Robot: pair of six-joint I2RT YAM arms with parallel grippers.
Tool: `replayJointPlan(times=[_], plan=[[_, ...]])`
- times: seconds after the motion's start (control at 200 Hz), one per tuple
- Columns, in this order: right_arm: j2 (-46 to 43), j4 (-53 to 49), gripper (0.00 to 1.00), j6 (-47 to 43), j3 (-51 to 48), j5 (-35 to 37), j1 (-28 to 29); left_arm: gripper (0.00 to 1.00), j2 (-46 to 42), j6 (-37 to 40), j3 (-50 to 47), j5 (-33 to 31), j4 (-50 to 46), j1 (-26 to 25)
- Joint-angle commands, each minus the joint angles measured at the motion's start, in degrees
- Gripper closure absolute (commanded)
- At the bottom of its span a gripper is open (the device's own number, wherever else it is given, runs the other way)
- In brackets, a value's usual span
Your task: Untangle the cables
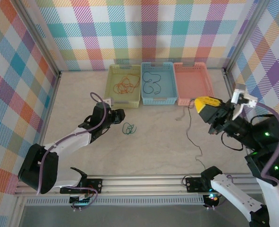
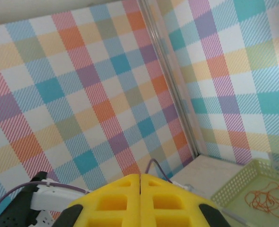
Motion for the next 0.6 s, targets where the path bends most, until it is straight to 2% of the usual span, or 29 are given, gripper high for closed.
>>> replayJointPlan(times=[0.0,0.28,0.595], plan=[[1.3,0.8,1.0,-0.3,-1.8,1.7,-0.2,0.5,-2.5,0.3,-0.4,2.3,0.6,0.4],[4.1,3.3,1.0,-0.5,-7.1,4.7,-0.2,0.46,-8.5,-0.5,-0.3,5.3,-2.5,0.4],[11.9,7.3,1.0,0.0,-12.2,5.3,-0.2,0.44,-13.2,-1.2,-0.2,7.8,-5.7,0.3]])
